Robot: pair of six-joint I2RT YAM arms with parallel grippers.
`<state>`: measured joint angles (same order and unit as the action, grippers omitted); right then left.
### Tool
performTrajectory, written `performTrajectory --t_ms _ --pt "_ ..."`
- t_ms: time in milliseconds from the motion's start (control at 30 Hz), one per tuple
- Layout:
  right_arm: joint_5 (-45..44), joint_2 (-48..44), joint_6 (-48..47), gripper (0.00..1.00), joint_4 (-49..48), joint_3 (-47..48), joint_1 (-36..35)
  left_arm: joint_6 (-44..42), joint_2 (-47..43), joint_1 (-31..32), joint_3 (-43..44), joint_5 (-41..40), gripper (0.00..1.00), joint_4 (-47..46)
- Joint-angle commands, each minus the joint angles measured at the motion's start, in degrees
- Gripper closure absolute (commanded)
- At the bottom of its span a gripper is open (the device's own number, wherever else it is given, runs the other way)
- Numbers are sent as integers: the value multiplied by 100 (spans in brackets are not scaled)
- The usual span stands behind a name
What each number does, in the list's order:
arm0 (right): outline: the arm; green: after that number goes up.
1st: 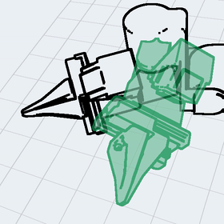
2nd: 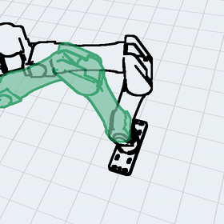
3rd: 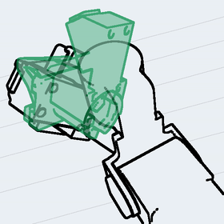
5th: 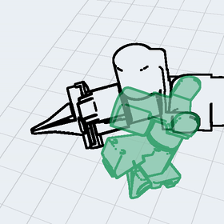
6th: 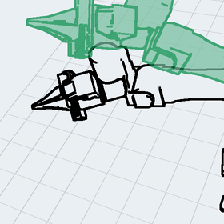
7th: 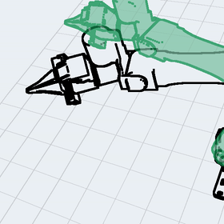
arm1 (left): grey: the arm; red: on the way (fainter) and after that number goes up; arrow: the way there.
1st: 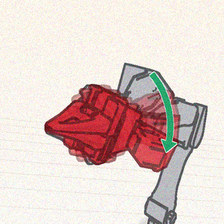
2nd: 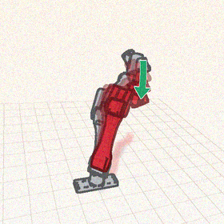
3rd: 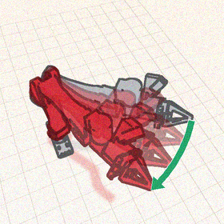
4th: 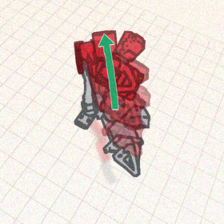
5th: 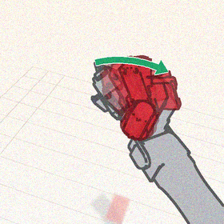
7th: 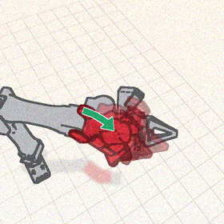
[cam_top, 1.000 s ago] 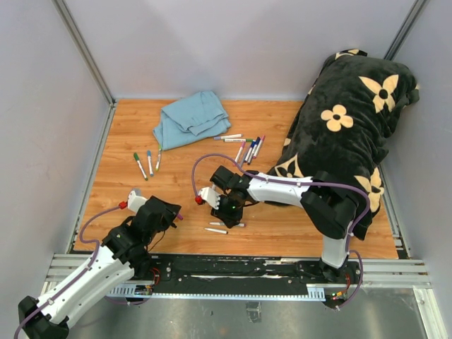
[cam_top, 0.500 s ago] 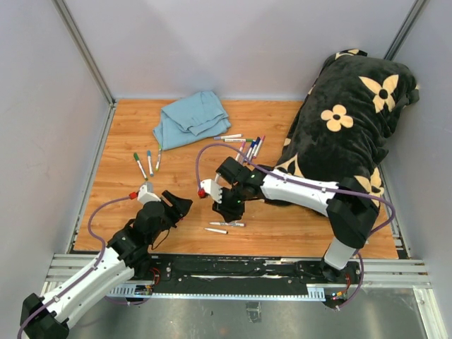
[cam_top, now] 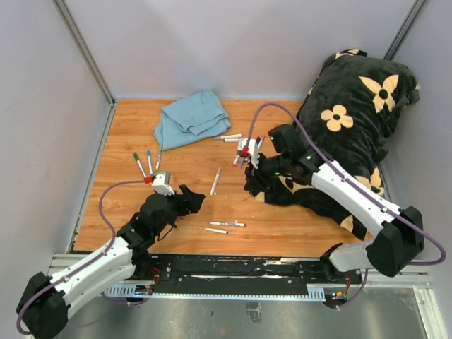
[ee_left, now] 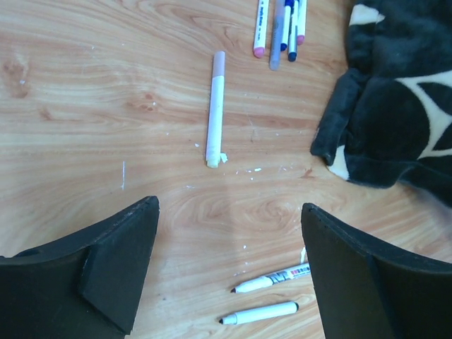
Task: Open the pen caps
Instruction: Pick up the pen from the center of the board.
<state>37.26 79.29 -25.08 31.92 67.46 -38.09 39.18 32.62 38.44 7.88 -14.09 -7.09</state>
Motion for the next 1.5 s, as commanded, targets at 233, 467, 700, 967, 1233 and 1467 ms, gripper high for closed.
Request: performTrajectory --t_ms 233,467,700,967,1233,1467 --pt "889 -582 139 60 -142 -261 821 -1195 2164 -20 1084 316 14 -952" --pt "926 -607 141 60 -142 -272 903 -1570 3393 -20 1831 226 14 -763" --pt "941 -616 140 60 -160 -287 948 -1729 4483 -20 2483 54 15 -413" --pt "941 -576 134 60 -174 -311 960 -1980 5394 -20 3272 -29 16 -97" --pt "941 -554 135 60 -177 -313 963 -2171 6353 -20 4111 -207 19 257" --pt "939 -572 131 60 -178 -319 969 -2053 6720 -20 4441 -434 38 611"
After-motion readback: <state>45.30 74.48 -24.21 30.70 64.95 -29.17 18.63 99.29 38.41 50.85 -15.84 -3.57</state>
